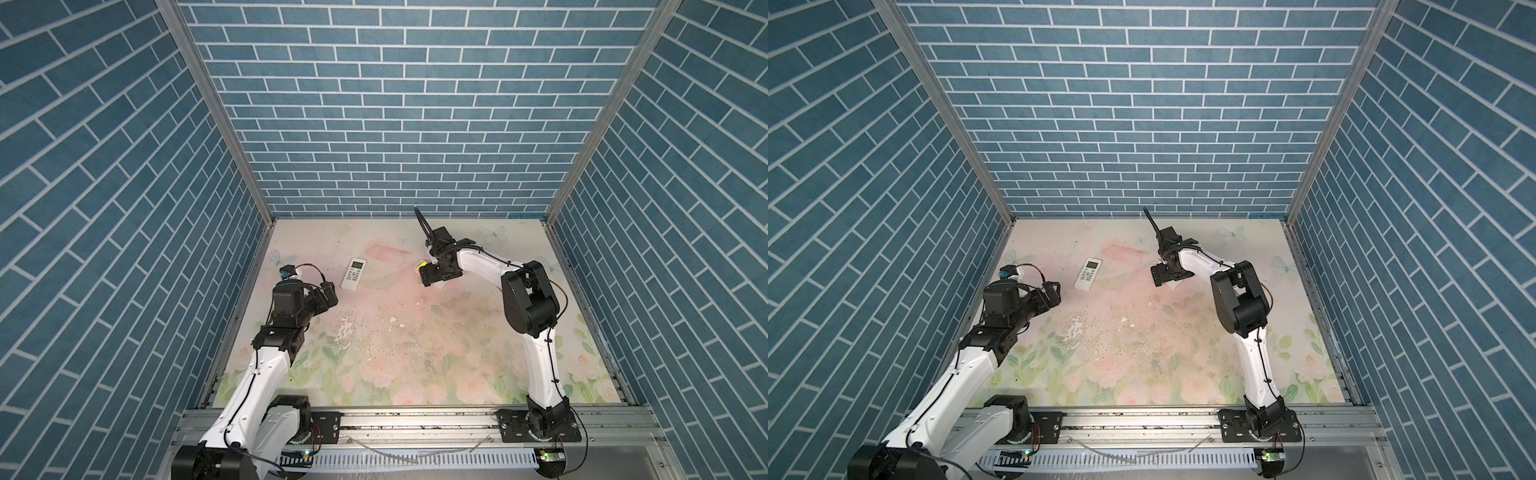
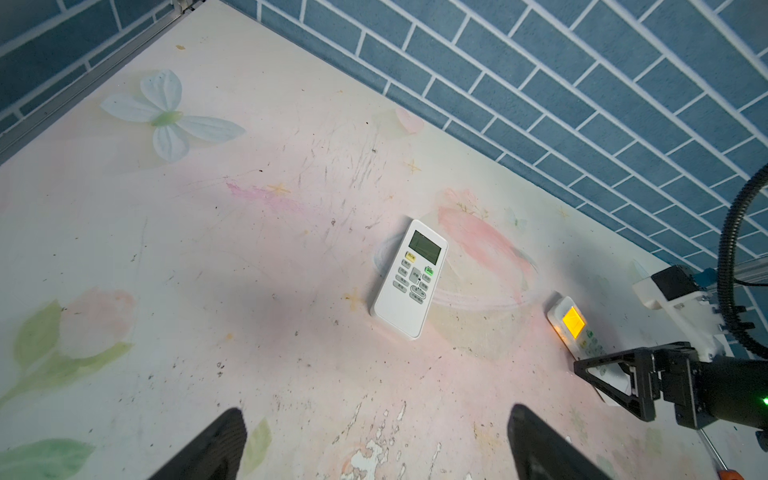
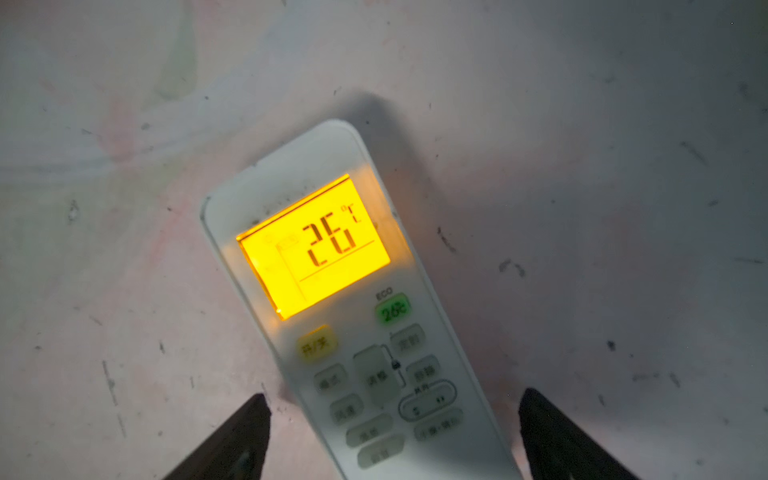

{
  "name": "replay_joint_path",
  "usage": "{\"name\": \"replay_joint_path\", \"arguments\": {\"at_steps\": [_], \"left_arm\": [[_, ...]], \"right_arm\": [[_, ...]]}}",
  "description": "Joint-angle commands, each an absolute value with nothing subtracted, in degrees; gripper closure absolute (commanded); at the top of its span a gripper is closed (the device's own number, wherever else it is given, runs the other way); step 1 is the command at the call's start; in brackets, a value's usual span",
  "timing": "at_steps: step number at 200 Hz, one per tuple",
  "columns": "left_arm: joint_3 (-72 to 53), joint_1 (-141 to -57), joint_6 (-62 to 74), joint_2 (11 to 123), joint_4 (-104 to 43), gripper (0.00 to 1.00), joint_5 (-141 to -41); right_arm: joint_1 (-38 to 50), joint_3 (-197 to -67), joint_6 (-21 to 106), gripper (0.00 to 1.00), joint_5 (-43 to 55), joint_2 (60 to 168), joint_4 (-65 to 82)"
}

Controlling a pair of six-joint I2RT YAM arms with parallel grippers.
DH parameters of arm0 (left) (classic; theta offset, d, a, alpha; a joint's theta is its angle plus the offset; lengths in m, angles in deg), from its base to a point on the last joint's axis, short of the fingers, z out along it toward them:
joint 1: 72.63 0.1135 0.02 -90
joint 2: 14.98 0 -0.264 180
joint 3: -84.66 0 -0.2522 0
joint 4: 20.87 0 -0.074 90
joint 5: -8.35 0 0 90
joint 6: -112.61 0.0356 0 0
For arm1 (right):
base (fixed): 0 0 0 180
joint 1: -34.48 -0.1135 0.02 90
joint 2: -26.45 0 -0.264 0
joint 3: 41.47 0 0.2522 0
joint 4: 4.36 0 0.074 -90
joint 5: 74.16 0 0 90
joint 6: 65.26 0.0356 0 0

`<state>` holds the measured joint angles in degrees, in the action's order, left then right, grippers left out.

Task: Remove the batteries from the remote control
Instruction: 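Reach the right gripper to the farther white remote and grasp it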

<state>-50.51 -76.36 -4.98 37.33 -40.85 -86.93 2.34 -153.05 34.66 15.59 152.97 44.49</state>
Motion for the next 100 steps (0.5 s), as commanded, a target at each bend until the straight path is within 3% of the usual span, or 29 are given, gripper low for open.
{"name": "replay_joint_path", "arguments": {"at_steps": [1,100], "left_arm": [[-50.8,-76.8,-5.2,36.8,-41.5,0.0,-87.0],[-47.0,-80.0,-6.9,45.0,-41.1,0.0,-89.3]], "right_arm": [[2.1,-152.2,31.5,0.07,14.8,151.4,46.5],[1.3,-146.9,32.3,0.19,12.2,150.1,44.6]]}}
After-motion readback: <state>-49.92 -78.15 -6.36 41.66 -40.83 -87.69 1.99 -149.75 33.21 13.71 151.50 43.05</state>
